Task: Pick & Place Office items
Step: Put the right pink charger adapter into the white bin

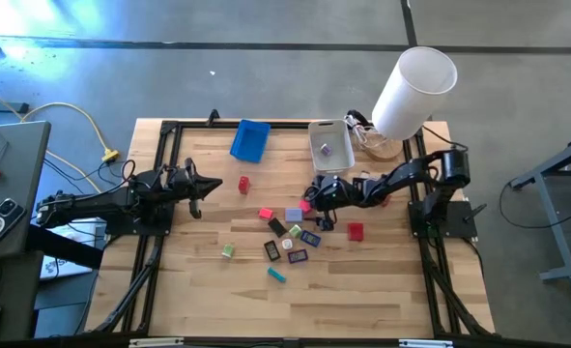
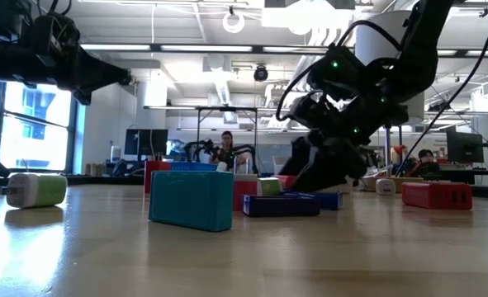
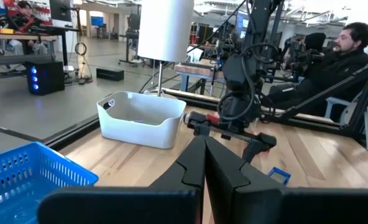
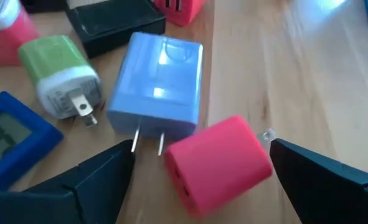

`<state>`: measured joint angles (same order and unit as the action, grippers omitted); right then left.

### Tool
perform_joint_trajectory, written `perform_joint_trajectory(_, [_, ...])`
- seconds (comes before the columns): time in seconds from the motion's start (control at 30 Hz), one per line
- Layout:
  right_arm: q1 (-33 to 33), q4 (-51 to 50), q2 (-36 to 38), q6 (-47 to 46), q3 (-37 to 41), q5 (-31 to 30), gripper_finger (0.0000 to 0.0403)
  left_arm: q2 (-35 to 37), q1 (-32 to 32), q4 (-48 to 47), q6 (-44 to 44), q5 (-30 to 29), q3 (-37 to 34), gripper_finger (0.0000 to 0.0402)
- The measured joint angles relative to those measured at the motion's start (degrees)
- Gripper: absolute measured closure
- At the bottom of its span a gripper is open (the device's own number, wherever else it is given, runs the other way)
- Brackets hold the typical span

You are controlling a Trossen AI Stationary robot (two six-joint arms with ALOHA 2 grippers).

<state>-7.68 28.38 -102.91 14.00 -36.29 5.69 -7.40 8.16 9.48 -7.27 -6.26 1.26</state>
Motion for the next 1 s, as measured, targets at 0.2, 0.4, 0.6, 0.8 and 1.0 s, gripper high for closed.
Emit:
perform_joint_trajectory(0.2, [0.2,-0.7,-0.1,-2.1,0.0,-1.1,0.0065,0.0,0.0,-0.1,0.0,0.1,0.0,0.0400])
perform_joint_trajectory(0.4, [0.2,-1.5,-0.1,-6.8,0.0,-1.2,0.0129,0.0,0.0,-0.1,0.0,0.1,0.0,0.0400])
perform_joint_trajectory(0.6, [0.2,-1.7,-0.1,-8.3,0.0,-1.2,0.0210,0.0,-0.1,-0.2,-0.1,0.1,0.0,0.0400])
perform_joint_trajectory(0.8, [0.2,-1.3,-0.1,-6.5,0.0,-1.4,0.0277,0.0,-0.1,-0.4,-0.3,0.2,0.0,0.0400])
perform_joint_trajectory(1.0, [0.2,-0.8,-0.1,-8.2,0.0,-6.9,0.0291,0.0,-0.1,-0.4,-0.3,0.2,0.0,0.0399])
